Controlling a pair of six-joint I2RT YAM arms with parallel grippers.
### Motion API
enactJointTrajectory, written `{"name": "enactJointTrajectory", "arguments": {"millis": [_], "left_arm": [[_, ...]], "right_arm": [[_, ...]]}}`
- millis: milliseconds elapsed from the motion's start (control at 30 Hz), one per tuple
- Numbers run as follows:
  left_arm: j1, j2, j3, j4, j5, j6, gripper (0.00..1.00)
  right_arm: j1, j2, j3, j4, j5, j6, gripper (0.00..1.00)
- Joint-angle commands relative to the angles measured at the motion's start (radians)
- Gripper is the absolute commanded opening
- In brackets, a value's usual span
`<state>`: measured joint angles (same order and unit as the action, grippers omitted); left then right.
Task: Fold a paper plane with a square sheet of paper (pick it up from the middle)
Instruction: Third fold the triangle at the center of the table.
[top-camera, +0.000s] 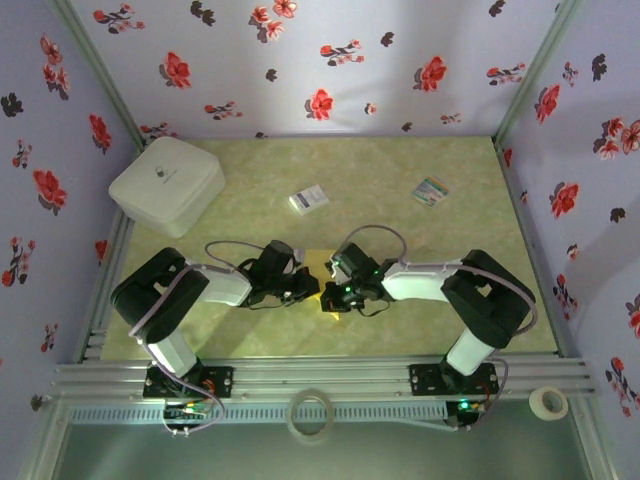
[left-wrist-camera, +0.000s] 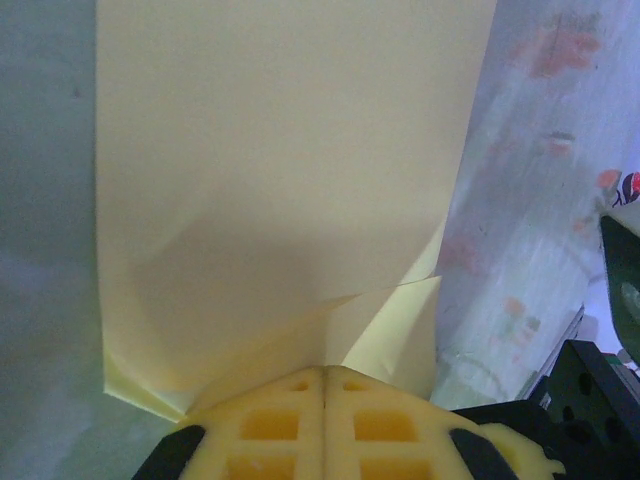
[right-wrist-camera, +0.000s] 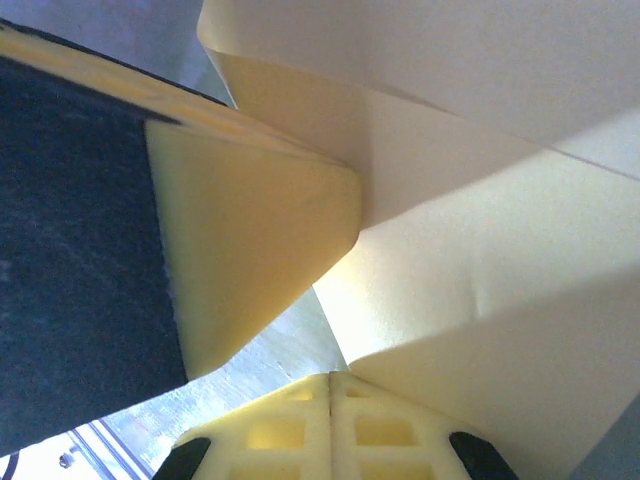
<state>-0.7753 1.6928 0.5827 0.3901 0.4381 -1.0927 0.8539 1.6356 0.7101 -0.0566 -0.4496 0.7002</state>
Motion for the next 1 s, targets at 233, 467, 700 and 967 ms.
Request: {"name": "enactJointTrajectory", "arguments": {"millis": [233,467,700,967], "left_arm": [[0.001,0.041,0.002,-0.050,-0.030,0.017,0.00],[0.004,0.041,-0.006,-0.048,-0.035,0.010,0.00],[0.005,0.038,-0.007,-0.042,-0.035,0.010,0.00],[0.005,0.029,-0.006,-0.046,-0.036,0.014,0.00]], "right_arm": [[0.003,-0.060,-0.119,0.052,-0.041,0.059,0.08],[0.004,-0.128,-0.234,0.134,-0.055,0.123,0.08],[-0.008,-0.226,-0.283,0.154,-0.076,0.174,0.08],[-0.049,-0.245,-0.114,0.020,-0.041,0.145,0.06]]}}
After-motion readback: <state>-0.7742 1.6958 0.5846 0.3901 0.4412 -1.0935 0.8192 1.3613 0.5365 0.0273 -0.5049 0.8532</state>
